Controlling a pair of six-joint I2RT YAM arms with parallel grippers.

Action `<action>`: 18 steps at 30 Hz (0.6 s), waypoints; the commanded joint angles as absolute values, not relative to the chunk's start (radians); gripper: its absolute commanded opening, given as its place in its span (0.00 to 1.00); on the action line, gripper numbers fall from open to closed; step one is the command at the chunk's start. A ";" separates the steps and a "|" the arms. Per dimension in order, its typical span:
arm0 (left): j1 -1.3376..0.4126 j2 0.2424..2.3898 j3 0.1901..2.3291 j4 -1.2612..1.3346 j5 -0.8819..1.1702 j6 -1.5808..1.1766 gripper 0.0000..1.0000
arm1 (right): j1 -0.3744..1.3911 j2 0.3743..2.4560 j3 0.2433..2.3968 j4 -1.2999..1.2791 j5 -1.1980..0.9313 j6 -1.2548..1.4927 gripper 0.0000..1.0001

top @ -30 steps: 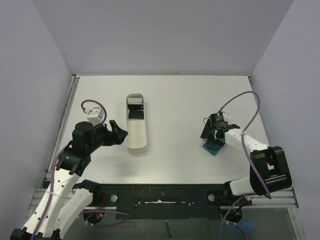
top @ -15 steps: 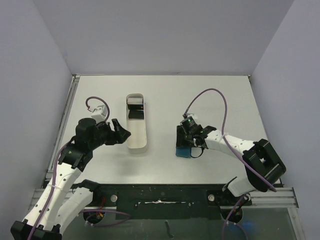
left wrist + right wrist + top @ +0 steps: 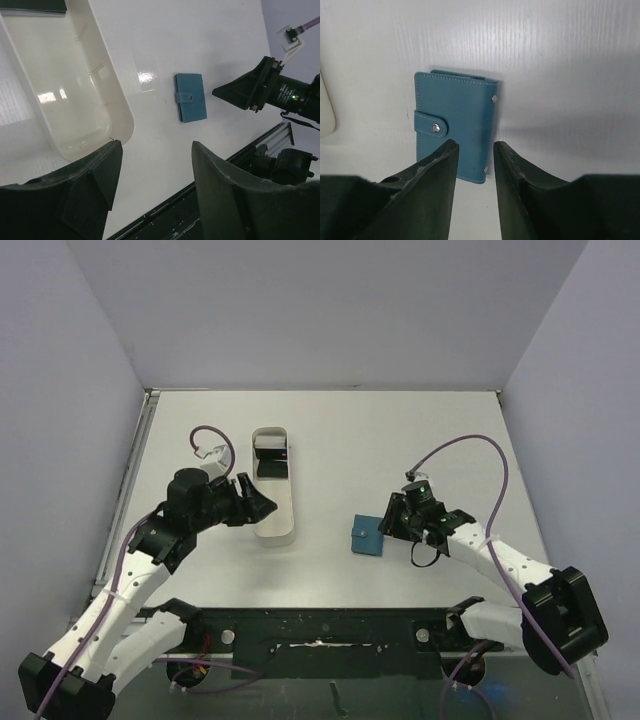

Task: Put the credit cards into the card holder
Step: Move the card holder to the center of the board, then open the card holder at the center of the board.

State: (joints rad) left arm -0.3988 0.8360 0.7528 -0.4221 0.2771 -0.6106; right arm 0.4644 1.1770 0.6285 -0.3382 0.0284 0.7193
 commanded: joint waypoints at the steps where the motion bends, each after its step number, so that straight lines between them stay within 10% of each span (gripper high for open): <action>1: -0.455 0.853 0.808 -0.336 0.255 -0.650 0.55 | 0.454 1.174 0.577 -0.221 -0.054 0.774 0.35; 18: -0.604 0.906 0.786 -0.285 0.154 -0.720 0.47 | 0.427 1.286 0.465 -0.004 -0.132 0.831 0.23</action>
State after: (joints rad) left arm -0.5640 0.8803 0.7589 -0.3717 0.1936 -0.6937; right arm 0.4328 1.2812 0.4702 -0.0822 -0.1120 0.8276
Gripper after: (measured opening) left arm 0.487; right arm 0.296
